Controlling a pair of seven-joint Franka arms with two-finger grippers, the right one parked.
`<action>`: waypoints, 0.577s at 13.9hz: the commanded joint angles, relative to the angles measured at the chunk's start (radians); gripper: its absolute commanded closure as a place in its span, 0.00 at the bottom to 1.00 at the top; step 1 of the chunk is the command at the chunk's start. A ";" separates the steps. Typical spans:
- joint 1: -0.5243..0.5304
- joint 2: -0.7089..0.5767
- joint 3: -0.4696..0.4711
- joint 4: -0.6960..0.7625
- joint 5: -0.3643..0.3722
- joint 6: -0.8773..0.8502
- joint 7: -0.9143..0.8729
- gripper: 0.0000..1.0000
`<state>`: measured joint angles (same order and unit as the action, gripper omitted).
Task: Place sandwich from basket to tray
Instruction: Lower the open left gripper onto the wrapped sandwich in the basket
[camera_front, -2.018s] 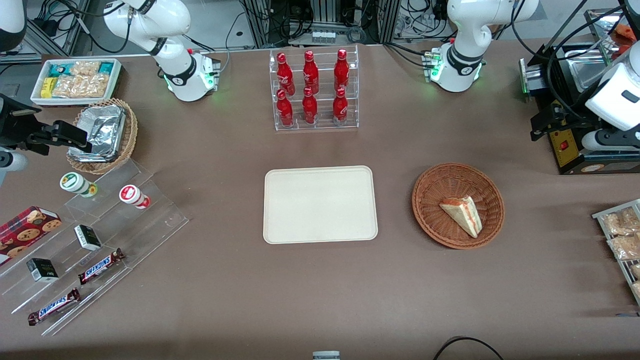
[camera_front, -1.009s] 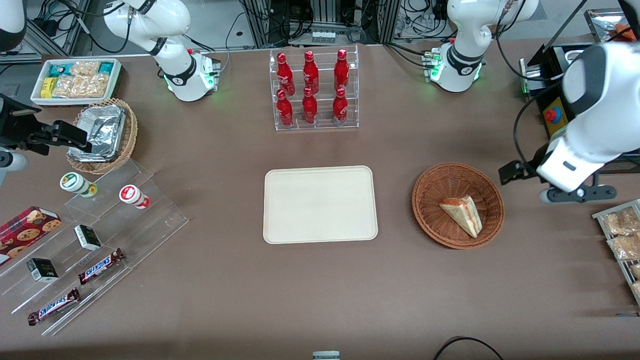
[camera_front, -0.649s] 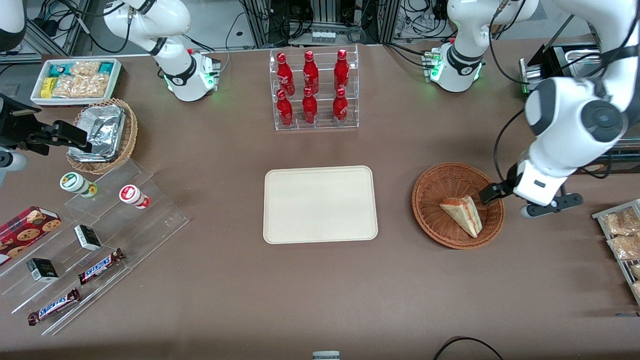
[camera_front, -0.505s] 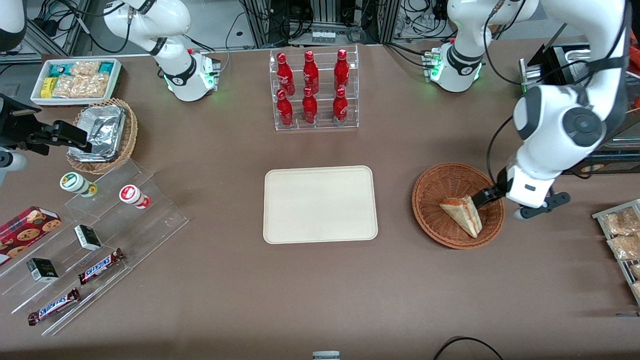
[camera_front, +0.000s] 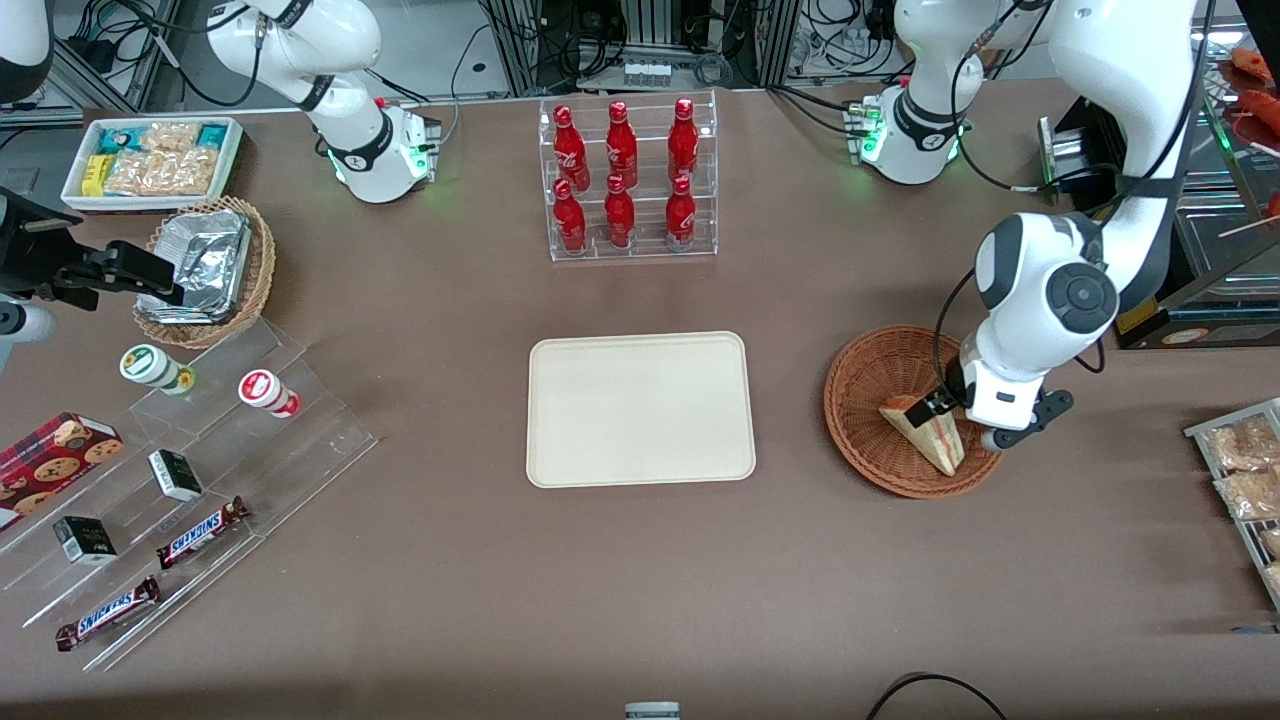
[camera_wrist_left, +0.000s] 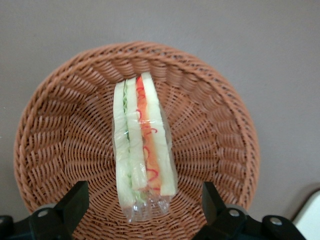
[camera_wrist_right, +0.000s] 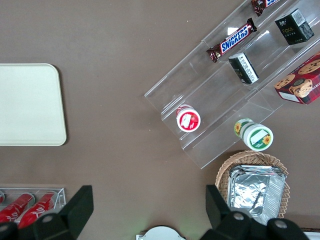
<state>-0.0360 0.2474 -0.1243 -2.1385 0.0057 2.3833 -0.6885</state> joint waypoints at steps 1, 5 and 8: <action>0.001 0.023 -0.002 -0.029 0.011 0.062 -0.026 0.00; 0.001 0.072 -0.002 0.014 0.026 0.062 -0.026 0.73; 0.002 0.055 0.002 0.019 0.054 0.048 -0.023 1.00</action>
<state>-0.0356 0.3093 -0.1235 -2.1377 0.0332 2.4383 -0.6915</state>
